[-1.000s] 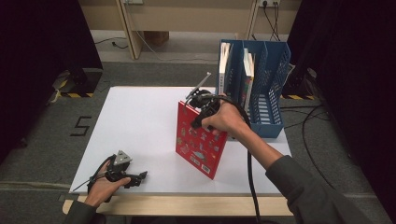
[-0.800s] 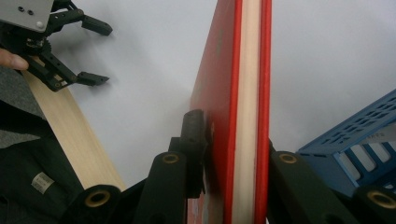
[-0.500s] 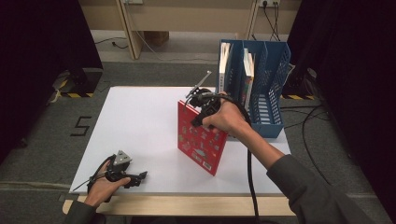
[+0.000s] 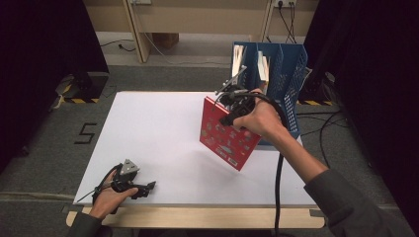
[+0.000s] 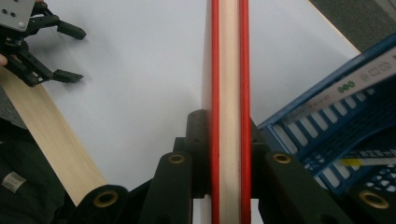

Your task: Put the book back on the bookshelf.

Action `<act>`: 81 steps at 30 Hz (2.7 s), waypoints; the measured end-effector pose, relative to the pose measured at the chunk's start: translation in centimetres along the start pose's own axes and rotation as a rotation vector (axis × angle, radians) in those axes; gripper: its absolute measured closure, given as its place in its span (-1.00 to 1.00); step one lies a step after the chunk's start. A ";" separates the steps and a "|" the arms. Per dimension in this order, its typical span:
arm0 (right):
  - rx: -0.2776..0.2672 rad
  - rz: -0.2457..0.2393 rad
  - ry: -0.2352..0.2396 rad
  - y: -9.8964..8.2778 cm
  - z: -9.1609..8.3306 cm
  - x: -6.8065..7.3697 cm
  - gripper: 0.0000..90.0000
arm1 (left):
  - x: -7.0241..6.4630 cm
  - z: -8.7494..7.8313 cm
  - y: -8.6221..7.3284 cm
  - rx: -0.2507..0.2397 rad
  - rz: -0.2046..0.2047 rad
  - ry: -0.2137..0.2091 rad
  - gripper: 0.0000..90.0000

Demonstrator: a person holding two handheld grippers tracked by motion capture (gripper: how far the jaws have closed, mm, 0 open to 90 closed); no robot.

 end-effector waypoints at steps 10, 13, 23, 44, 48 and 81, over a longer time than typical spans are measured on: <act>-0.038 0.054 -0.035 -2.4 -2.9 -2.2 0.76 | 0.0 0.0 0.0 0.000 -0.003 -0.001 -0.74; -0.043 0.070 -0.044 -3.2 -3.8 -2.8 0.76 | 0.0 0.0 0.0 0.000 -0.003 0.000 -0.74; -0.051 0.131 -0.094 -5.6 -6.9 -5.1 0.76 | 0.0 0.0 0.0 -0.001 -0.003 0.000 -0.74; -0.076 0.317 -0.209 -8.7 -10.2 -11.9 0.76 | 0.0 0.0 0.0 -0.004 -0.005 0.003 -0.74; -0.075 0.346 -0.232 -9.0 -10.4 -13.0 0.76 | 0.0 0.0 0.0 -0.004 -0.006 0.003 -0.74; -0.095 0.572 -0.379 -5.9 -8.2 -21.7 0.76 | 0.0 0.1 0.0 -0.007 -0.004 0.002 -0.74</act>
Point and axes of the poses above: each handheld gripper's, and its own axes: z roughly forward along the jaws, y roughly out of its top, x roughly to its left, the point moved 3 cm from there along z, roughly forward along the jaws, and after that the axes turned 7 degrees about -y, right-handed, at the moved point
